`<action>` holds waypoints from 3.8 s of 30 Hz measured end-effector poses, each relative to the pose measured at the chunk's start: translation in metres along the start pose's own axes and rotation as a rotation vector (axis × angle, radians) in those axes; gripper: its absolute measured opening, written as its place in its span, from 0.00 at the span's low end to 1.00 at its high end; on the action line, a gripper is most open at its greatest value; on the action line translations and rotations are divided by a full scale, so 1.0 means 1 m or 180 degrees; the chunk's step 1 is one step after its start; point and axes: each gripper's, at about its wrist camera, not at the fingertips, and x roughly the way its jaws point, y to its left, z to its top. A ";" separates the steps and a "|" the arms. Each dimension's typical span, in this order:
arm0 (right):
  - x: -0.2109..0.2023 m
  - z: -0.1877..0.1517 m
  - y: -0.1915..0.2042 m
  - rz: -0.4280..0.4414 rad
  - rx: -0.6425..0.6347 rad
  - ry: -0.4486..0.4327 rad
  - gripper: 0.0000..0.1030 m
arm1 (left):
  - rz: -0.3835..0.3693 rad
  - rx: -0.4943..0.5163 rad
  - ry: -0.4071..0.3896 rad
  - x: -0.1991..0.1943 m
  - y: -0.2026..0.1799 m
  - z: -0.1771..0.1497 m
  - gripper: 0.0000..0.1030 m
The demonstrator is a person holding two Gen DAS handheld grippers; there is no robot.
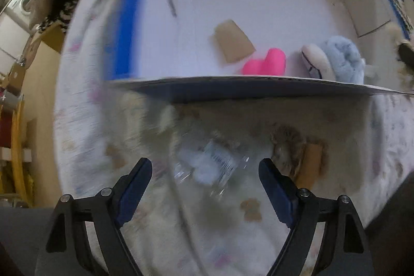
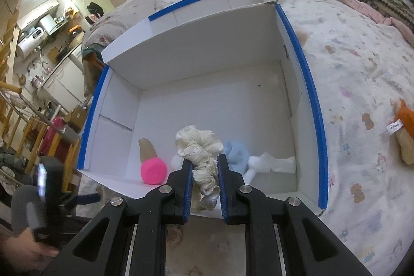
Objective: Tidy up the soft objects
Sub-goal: 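Grasp the clear plastic packet with the left tool while the right tool holds the scrunchie over the box, then open the right tool dropping the scrunchie while the left tool releases the packet into the box, then grasp the grey lace scrunchie with the right tool while the left tool moves toward the peach foam piece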
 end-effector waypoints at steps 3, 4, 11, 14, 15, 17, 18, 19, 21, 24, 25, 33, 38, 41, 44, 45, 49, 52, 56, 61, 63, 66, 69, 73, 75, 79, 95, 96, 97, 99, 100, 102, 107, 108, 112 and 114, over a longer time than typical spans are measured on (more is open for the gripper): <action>-0.003 0.001 -0.001 -0.0024 0.0004 -0.0032 0.19 | 0.0286 0.0107 0.0092 0.024 -0.005 0.002 0.60; -0.004 0.000 -0.001 -0.0030 0.0006 -0.0036 0.19 | 0.0295 0.0075 0.0105 0.027 -0.003 0.002 0.53; -0.007 -0.002 0.001 -0.0038 -0.0007 -0.0053 0.19 | 0.0377 -0.0076 0.0069 0.018 0.021 -0.007 0.12; -0.008 -0.001 0.000 -0.0028 -0.0003 -0.0072 0.19 | 0.0478 -0.0360 -0.0076 -0.001 0.043 -0.010 0.12; -0.009 -0.001 0.000 -0.0027 -0.0003 -0.0079 0.19 | 0.0487 -0.0432 -0.0157 -0.010 0.048 -0.011 0.12; -0.009 -0.001 -0.001 -0.0027 0.0009 -0.0094 0.19 | 0.0426 -0.0505 -0.0491 -0.043 0.052 -0.011 0.12; -0.010 0.000 -0.002 -0.0028 0.0026 -0.0104 0.19 | 0.0439 -0.0512 -0.0631 -0.058 0.052 -0.012 0.12; -0.010 0.000 -0.004 -0.0024 0.0047 -0.0113 0.19 | 0.0448 -0.0524 -0.0860 -0.080 0.051 -0.014 0.12; -0.010 0.002 -0.006 -0.0027 0.0081 -0.0136 0.19 | 0.0461 -0.0534 -0.1104 -0.107 0.050 -0.009 0.12; -0.009 0.004 -0.006 -0.0035 0.0101 -0.0156 0.19 | 0.0374 -0.0453 -0.1373 -0.139 0.040 0.008 0.12; -0.009 0.004 -0.006 -0.0045 0.0099 -0.0158 0.19 | 0.0329 -0.0412 -0.1392 -0.142 0.039 0.014 0.12; -0.001 0.008 -0.013 -0.0154 0.0120 -0.0144 0.19 | 0.0194 -0.0227 -0.1340 -0.128 -0.001 0.062 0.12; 0.005 0.014 -0.020 -0.0094 0.0211 -0.0144 0.19 | 0.0173 -0.0230 -0.1142 -0.094 -0.019 0.089 0.12; 0.009 0.018 -0.018 -0.0109 0.0142 -0.0177 0.19 | 0.0216 -0.0202 -0.1074 -0.080 -0.029 0.096 0.12; 0.015 0.021 -0.020 -0.0058 0.0196 -0.0155 0.19 | 0.0221 -0.0224 -0.0972 -0.064 -0.034 0.101 0.12; 0.017 0.022 -0.021 -0.0062 0.0205 -0.0146 0.19 | 0.0216 -0.0230 -0.0939 -0.060 -0.035 0.102 0.12; 0.014 0.023 -0.025 -0.0070 0.0289 -0.0210 0.30 | 0.0195 -0.0252 -0.0805 -0.045 -0.039 0.108 0.12; 0.010 0.026 -0.027 0.0093 0.0378 -0.0269 0.51 | 0.0220 -0.0224 -0.0778 -0.041 -0.042 0.109 0.12; 0.004 0.026 -0.010 0.0120 0.0158 -0.0385 0.83 | 0.0211 -0.0228 -0.0772 -0.040 -0.043 0.109 0.12; -0.004 0.026 0.003 0.0132 -0.0024 -0.0515 1.00 | 0.0250 -0.0239 -0.0776 -0.039 -0.040 0.110 0.12; -0.006 0.026 0.003 0.0090 -0.0021 -0.0543 1.00 | 0.0260 -0.0262 -0.0785 -0.041 -0.038 0.109 0.12; -0.007 0.027 0.001 0.0066 0.0021 -0.0563 1.00 | 0.0265 -0.0271 -0.0775 -0.043 -0.036 0.108 0.14; -0.008 0.026 -0.004 0.0086 0.0083 -0.0572 1.00 | 0.0288 -0.0251 -0.0781 -0.047 -0.037 0.106 0.29; -0.010 0.025 -0.006 0.0090 0.0119 -0.0582 1.00 | 0.0290 -0.0284 -0.0939 -0.060 -0.031 0.099 0.69; -0.011 0.025 -0.006 0.0096 0.0133 -0.0591 1.00 | 0.0273 -0.0293 -0.1023 -0.068 -0.030 0.095 0.69; -0.013 0.022 -0.005 0.0075 0.0124 -0.0593 1.00 | 0.0285 -0.0258 -0.1028 -0.075 -0.029 0.091 0.69; -0.041 -0.013 0.008 0.0023 0.0085 -0.0525 1.00 | 0.0192 -0.0203 -0.1194 -0.111 -0.009 0.042 0.69; -0.042 -0.017 0.008 0.0011 0.0093 -0.0510 1.00 | 0.0172 -0.0206 -0.1188 -0.111 -0.008 0.038 0.69; -0.043 -0.020 0.010 0.0001 0.0094 -0.0503 1.00 | 0.0146 -0.0209 -0.1172 -0.112 -0.006 0.032 0.69; -0.046 -0.026 0.012 -0.0004 0.0092 -0.0479 1.00 | 0.0123 -0.0218 -0.1161 -0.112 -0.003 0.024 0.69; -0.046 -0.029 0.013 -0.0009 0.0091 -0.0460 1.00 | 0.0114 -0.0221 -0.1152 -0.112 -0.001 0.019 0.69; -0.046 -0.035 0.015 -0.0014 0.0097 -0.0413 1.00 | 0.0102 -0.0223 -0.1132 -0.110 0.002 0.011 0.69; -0.043 -0.047 0.021 -0.0052 0.0095 -0.0305 1.00 | 0.0116 -0.0334 -0.1097 -0.104 0.015 -0.009 0.69; -0.042 -0.050 0.023 -0.0073 0.0079 -0.0283 1.00 | 0.0111 -0.0369 -0.1084 -0.102 0.018 -0.012 0.69; -0.038 -0.056 0.028 -0.0140 0.0023 -0.0189 1.00 | 0.0103 -0.0521 -0.0987 -0.092 0.030 -0.022 0.69; -0.036 -0.060 0.029 -0.0141 0.0035 -0.0138 1.00 | 0.0112 -0.0566 -0.0973 -0.089 0.034 -0.026 0.69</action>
